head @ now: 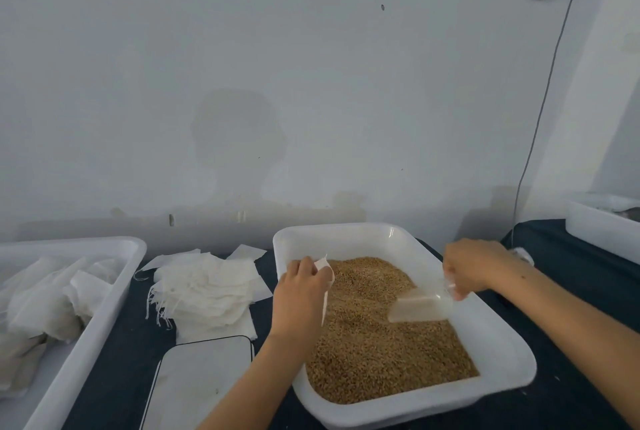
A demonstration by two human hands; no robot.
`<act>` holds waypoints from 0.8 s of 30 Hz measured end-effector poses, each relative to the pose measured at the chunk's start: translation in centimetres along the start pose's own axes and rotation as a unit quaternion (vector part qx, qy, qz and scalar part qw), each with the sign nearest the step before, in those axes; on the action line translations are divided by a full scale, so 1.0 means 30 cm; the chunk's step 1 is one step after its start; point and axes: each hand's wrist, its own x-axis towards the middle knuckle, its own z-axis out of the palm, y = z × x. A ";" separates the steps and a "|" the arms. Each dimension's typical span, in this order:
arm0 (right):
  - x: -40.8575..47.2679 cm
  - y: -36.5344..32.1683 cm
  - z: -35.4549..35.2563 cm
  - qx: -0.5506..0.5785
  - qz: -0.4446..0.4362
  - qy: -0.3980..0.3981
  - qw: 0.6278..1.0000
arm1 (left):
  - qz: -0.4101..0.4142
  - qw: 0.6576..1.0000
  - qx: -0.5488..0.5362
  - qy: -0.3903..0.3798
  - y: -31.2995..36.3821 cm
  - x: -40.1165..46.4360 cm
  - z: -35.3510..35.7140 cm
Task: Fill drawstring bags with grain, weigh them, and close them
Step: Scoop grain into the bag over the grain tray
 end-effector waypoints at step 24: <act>-0.079 0.065 0.076 0.302 -0.106 0.052 0.946 | 0.171 0.981 -0.019 -0.094 -0.012 0.088 0.098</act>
